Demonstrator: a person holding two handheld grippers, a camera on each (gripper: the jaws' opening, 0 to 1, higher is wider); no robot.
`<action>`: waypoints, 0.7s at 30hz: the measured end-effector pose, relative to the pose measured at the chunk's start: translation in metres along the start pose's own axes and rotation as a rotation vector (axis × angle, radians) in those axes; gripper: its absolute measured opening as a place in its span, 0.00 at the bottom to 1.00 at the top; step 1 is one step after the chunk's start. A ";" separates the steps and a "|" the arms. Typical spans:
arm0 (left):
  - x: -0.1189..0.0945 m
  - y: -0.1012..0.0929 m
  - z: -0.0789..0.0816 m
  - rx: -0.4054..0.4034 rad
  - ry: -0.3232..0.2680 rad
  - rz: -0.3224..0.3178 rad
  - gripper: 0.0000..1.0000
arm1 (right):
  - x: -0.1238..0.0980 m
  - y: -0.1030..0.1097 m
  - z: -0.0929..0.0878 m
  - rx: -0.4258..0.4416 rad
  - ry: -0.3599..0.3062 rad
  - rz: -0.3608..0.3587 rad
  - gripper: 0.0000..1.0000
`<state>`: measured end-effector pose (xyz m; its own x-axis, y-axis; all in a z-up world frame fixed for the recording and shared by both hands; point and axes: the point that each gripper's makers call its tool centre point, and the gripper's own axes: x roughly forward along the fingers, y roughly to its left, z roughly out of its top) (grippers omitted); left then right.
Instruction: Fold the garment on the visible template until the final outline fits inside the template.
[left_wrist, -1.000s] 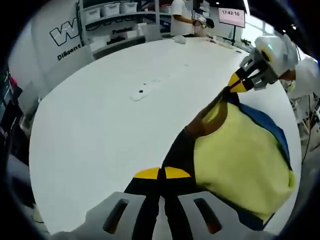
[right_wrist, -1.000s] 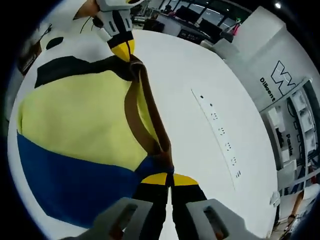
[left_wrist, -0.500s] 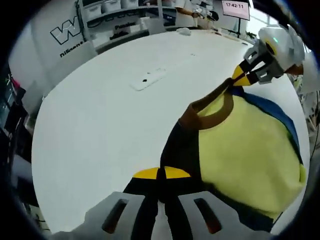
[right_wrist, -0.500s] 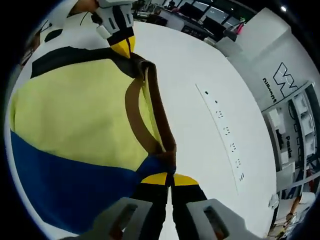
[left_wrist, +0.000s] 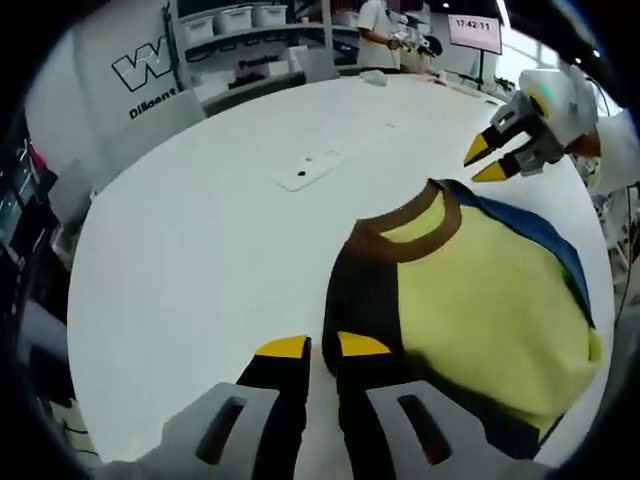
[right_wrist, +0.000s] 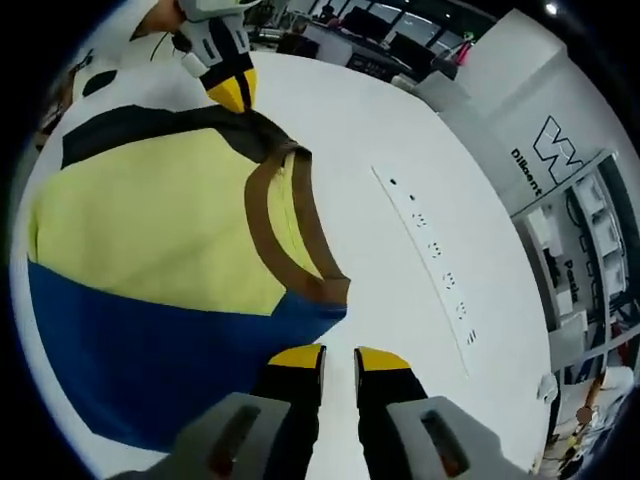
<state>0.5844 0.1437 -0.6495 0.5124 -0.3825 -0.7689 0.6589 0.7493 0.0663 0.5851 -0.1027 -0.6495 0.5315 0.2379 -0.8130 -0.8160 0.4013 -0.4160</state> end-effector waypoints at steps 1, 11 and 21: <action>-0.004 -0.001 0.001 -0.002 -0.009 0.000 0.07 | -0.003 0.000 0.000 0.005 -0.003 -0.002 0.08; -0.029 -0.013 0.007 -0.048 -0.081 0.002 0.06 | -0.026 0.009 0.010 0.015 -0.044 0.001 0.09; -0.057 -0.029 0.015 -0.083 -0.183 -0.012 0.10 | -0.049 0.033 0.025 0.103 -0.122 0.035 0.13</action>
<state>0.5446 0.1361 -0.5982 0.6013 -0.4782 -0.6401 0.6222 0.7829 -0.0004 0.5377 -0.0786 -0.6136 0.5317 0.3568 -0.7681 -0.8104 0.4777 -0.3391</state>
